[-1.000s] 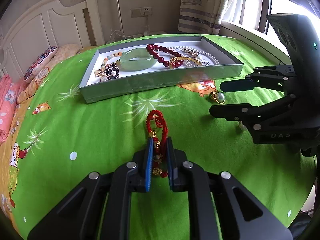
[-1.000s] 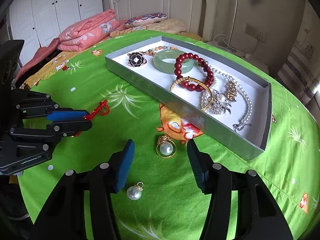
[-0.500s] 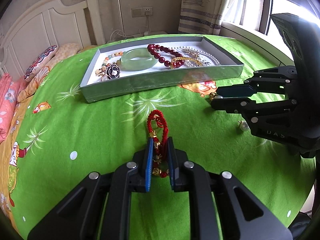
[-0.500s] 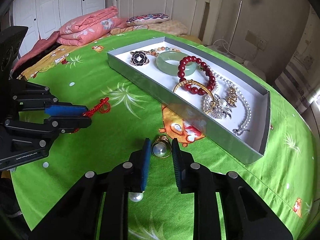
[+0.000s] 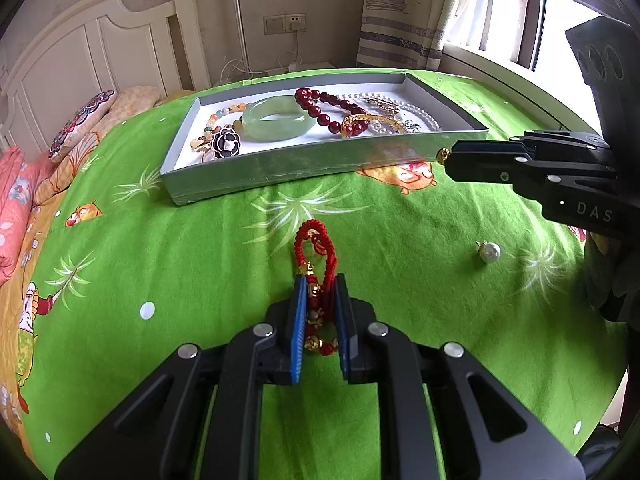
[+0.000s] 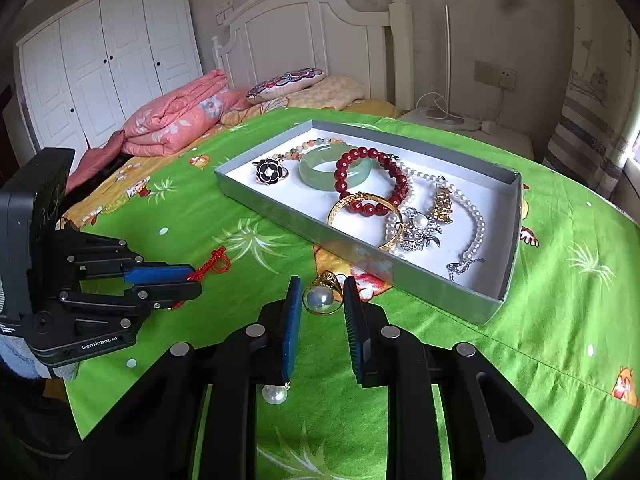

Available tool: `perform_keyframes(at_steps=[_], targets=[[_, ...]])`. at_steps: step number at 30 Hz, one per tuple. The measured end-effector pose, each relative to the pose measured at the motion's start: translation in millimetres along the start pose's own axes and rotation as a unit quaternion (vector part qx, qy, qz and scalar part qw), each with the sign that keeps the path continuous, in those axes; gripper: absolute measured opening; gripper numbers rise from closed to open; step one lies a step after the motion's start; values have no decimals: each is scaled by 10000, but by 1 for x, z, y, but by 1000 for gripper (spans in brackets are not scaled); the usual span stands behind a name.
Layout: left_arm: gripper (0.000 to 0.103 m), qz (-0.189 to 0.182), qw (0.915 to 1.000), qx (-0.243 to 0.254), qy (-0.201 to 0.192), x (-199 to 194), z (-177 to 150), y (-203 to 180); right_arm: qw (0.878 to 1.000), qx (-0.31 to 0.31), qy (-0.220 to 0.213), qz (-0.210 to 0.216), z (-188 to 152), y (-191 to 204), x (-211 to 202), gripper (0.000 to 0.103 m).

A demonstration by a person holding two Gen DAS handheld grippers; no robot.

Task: Organize jewelry
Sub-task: 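Grasp the red cord bracelet with the left tool while the right tool approaches the gold ring, then grasp the gold ring with the right tool while the left tool holds the red bracelet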

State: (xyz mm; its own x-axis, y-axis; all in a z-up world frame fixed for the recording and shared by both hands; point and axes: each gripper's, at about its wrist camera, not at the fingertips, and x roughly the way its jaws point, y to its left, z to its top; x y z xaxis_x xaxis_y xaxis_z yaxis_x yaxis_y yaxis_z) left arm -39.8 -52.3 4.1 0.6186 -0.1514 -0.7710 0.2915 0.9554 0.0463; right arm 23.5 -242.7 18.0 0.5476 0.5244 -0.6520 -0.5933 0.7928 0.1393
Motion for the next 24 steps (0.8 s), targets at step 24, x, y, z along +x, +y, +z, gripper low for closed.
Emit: perform_keyframes(at_steps=[24], targets=[[14, -58, 10000, -53, -3, 0, 0, 2, 9973, 73, 676, -266, 0, 2, 24, 35]])
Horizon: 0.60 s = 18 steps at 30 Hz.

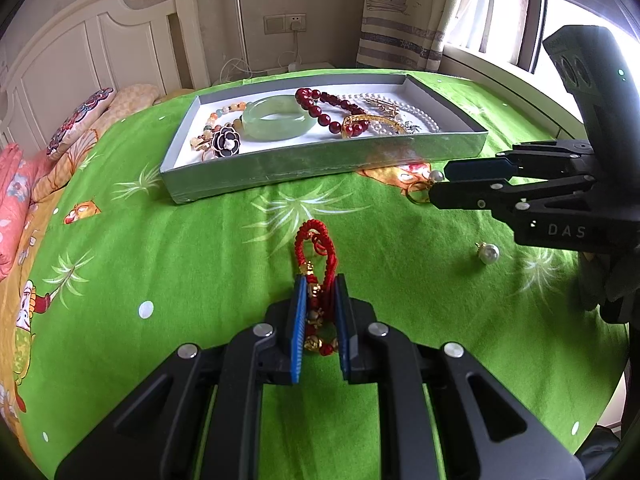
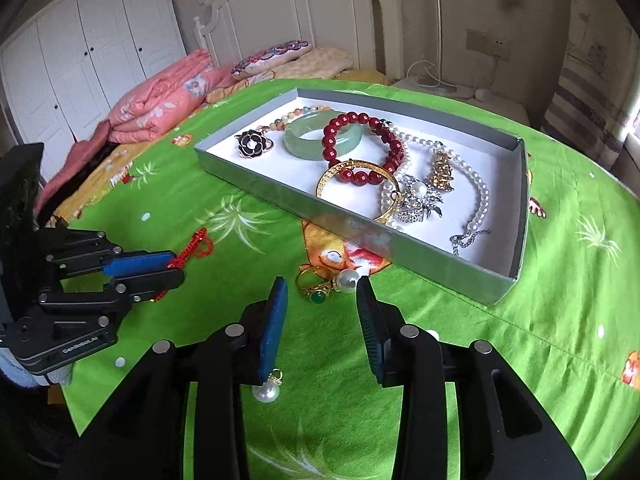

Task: Organize jewelry
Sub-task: 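Grasp the gold ring with the right tool while the left tool holds the red bracelet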

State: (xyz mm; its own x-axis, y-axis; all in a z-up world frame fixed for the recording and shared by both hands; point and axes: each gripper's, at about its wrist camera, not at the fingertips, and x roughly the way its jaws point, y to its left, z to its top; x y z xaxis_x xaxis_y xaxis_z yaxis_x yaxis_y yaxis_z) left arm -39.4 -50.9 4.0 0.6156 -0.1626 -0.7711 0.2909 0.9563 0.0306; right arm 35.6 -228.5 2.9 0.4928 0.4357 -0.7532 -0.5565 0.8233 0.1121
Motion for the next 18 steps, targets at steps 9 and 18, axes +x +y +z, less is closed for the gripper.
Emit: perform_keyframes(at_steps=[9, 18], targets=[[14, -110, 9999, -90, -8, -1, 0, 3, 9986, -154, -86, -491, 4, 18, -7, 45], [15, -208, 9997, -162, -14, -1, -1, 6, 9994, 7, 209, -267, -6, 19, 5, 45]])
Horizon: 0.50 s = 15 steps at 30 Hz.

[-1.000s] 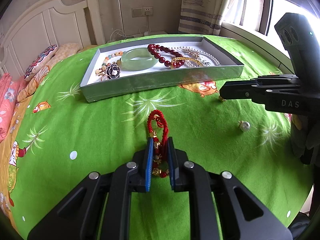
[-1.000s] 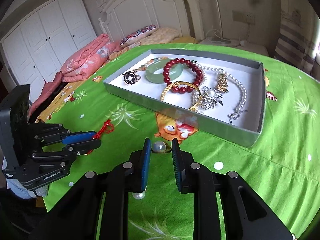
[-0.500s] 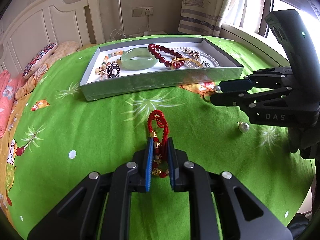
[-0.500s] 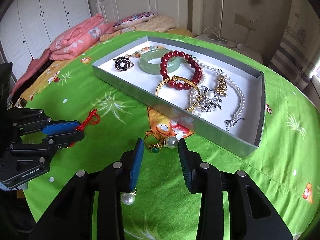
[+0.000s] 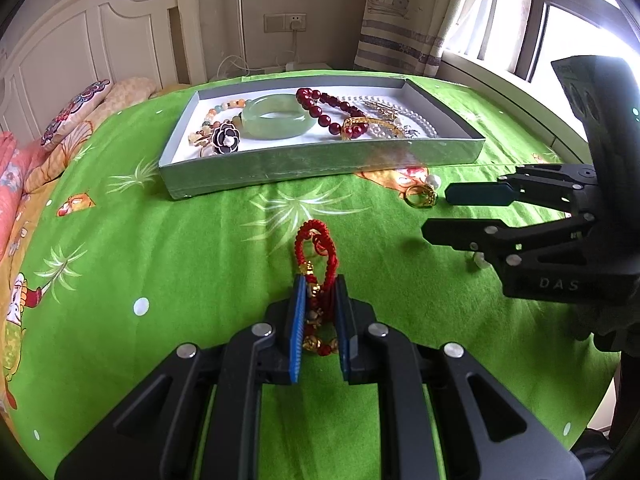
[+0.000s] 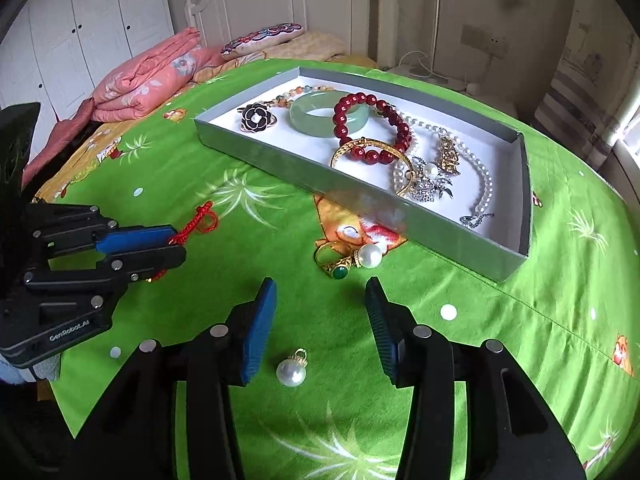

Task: Organize jewelry
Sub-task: 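Grasp the gold ring with the right tool while the left tool holds the red bracelet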

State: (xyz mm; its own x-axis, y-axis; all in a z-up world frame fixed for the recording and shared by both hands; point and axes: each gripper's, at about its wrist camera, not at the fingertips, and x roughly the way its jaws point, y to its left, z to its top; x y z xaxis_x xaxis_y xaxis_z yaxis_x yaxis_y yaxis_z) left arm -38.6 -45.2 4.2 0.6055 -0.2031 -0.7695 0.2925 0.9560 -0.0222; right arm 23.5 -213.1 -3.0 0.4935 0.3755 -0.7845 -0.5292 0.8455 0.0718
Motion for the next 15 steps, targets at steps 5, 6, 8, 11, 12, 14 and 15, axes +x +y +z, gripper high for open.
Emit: perform_keyframes(at_steps=[5, 6, 8, 11, 12, 14, 15], targets=[[15, -3, 10000, -6, 0, 0, 0, 0, 9998, -175, -34, 14, 11, 2, 10, 43], [15, -10, 10000, -11, -1, 0, 0, 0, 9997, -223, -26, -46, 12, 3, 11, 42], [15, -9, 10000, -12, -2, 0, 0, 0, 9995, -287, -42, -112, 10, 6, 9, 33], [15, 10, 10000, 4, 0, 0, 0, 0, 9993, -352, -104, -122, 5, 8, 6, 19], [15, 19, 10000, 10, 0, 0, 0, 0, 9991, -382, -119, -165, 4, 9, 6, 18], [15, 19, 10000, 2, -3, 0, 0, 0, 9982, -482, -169, -299, 3, 14, 3, 14], [15, 18, 10000, -14, -3, 0, 0, 1, 9978, -522, -208, -349, 2, 16, 1, 13]])
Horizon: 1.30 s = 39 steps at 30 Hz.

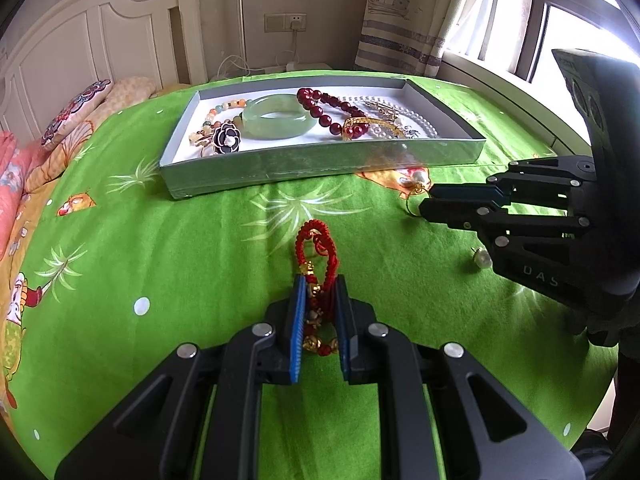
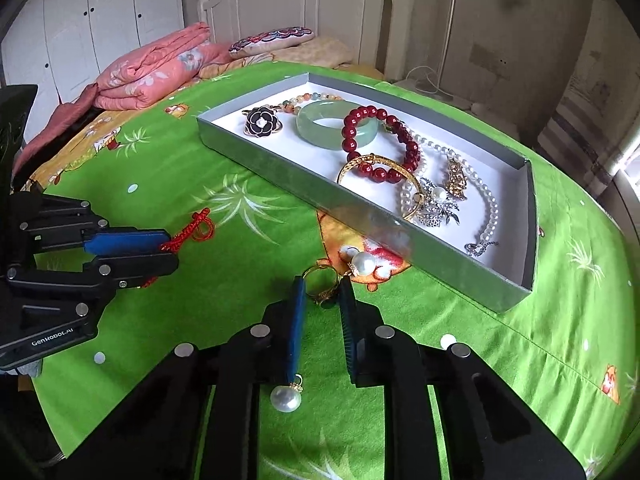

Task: Organize jewelry
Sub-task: 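Grasp the gold ring with the right tool while the left tool holds the red bracelet, then lower the red bracelet into the box with the left tool while the right tool drops the ring there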

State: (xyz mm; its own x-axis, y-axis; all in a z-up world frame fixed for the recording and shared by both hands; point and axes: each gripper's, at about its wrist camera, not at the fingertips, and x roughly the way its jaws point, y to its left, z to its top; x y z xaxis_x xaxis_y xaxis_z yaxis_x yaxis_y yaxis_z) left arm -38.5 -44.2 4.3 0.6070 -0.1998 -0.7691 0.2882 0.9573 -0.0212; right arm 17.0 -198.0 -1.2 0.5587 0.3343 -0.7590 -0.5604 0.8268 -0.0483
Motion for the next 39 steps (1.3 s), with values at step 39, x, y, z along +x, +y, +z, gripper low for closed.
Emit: perform_keyframes(at_steps=[39], targets=[[11, 599, 9963, 387, -472, 17, 126, -7, 9904, 1224, -650, 0, 34, -98, -15, 11]])
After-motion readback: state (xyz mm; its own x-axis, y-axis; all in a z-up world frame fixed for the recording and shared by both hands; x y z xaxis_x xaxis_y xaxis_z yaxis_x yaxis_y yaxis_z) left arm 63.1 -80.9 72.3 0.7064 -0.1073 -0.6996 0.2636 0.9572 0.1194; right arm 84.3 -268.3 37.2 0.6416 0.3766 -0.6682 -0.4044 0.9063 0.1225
